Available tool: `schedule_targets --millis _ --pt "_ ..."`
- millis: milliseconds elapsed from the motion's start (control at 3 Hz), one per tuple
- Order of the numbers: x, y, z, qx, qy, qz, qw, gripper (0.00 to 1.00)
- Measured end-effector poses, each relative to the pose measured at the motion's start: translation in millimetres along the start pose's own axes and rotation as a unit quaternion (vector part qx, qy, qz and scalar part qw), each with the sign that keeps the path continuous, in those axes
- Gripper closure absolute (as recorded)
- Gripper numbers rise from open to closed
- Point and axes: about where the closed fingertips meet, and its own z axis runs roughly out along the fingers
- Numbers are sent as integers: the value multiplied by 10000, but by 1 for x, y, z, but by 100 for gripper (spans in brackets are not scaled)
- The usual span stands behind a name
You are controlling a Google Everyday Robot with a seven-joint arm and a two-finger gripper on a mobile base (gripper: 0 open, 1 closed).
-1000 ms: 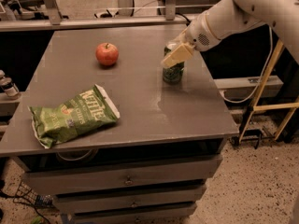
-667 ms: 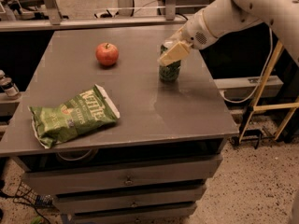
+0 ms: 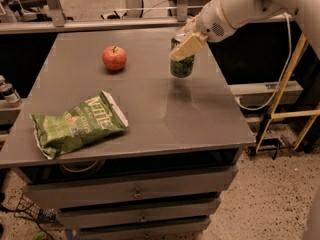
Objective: Move green can near apple
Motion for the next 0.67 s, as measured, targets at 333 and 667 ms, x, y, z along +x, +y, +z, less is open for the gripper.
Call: schedule_targets --millis 333,667 --pt "-1 -2 11 -37 52 92 9999 100" --pt "-21 -13 36 -155 165 -21 9997 100"
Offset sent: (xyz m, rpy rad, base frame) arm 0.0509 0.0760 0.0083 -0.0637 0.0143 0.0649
